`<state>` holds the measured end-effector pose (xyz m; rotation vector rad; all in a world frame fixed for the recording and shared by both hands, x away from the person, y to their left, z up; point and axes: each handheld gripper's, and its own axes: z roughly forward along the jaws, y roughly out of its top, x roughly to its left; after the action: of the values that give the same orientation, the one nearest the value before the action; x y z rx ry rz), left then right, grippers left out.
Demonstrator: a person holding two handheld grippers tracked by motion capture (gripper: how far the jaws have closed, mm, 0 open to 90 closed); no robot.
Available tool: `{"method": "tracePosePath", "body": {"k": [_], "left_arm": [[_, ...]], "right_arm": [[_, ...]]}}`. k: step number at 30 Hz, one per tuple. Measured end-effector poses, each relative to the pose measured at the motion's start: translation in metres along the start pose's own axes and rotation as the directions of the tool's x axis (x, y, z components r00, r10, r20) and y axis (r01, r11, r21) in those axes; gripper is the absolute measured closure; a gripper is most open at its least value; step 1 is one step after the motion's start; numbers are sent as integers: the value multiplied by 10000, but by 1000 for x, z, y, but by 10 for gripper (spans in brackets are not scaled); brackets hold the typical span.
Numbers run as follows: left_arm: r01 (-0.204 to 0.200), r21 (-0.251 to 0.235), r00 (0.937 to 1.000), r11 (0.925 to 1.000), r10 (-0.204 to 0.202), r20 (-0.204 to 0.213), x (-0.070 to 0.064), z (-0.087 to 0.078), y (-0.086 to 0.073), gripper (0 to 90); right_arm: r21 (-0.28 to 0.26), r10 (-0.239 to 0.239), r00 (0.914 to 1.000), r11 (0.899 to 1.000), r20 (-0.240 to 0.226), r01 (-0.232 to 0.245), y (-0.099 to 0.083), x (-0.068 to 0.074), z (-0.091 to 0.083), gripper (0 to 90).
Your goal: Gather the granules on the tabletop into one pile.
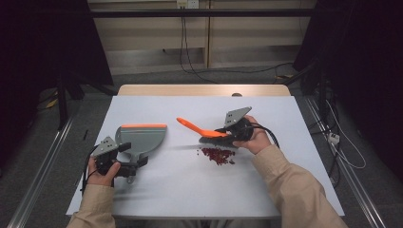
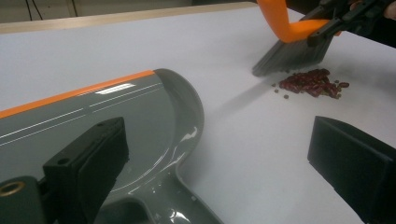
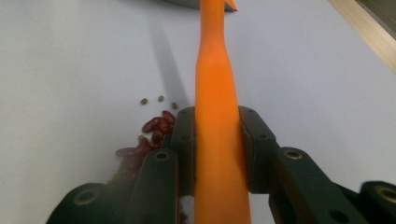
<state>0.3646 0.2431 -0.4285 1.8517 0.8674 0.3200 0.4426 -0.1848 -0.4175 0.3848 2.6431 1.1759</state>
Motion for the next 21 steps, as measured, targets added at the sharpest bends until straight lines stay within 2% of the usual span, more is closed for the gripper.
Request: {"method": "tracePosePath", "body": {"k": [4, 8, 11, 14, 15, 17, 18, 19, 21], "left_arm": [[-49, 42, 10000, 10000, 49, 30, -1, 0, 0, 49], [-41, 47, 10000, 10000, 41, 29, -1, 0, 0, 49], [-49, 49, 10000, 10000, 49, 23, 0, 1, 0, 48], [-41, 49, 10000, 10000, 41, 34, -1, 1, 0, 49], [-40, 47, 10000, 10000, 39, 39, -1, 1, 0, 49], [-35, 46, 10000, 10000, 35, 43, -1, 1, 0, 49], [-40, 47, 10000, 10000, 40, 45, -1, 1, 0, 49], [-33, 38, 10000, 10000, 33, 54, -1, 1, 0, 49], [-50, 44, 10000, 10000, 50, 35, -2, 1, 0, 49]], "right_arm": [[-16, -89, 9999, 10000, -108, 89, 0, 6, -4, 713], [-440, 174, 9997, 9989, 158, -167, 4, 8, -12, 713], [-890, 727, 9960, 9937, 516, -680, 12, 12, -18, 713], [-1199, 1405, 9855, 9844, 947, -1289, 19, 17, -22, 713], [-1320, 1789, 9778, 9776, 1087, -1642, 21, 18, -22, 713], [-1674, 2902, 9464, 9493, 1421, -2660, 24, 23, -21, 713], [-1960, 3541, 9211, 9263, 1620, -3216, 26, 27, -20, 713], [-2173, 3940, 9024, 9093, 1744, -3550, 28, 32, -18, 713], [-2537, 4776, 8600, 8671, 1795, -4286, 32, 39, -13, 713]]}}
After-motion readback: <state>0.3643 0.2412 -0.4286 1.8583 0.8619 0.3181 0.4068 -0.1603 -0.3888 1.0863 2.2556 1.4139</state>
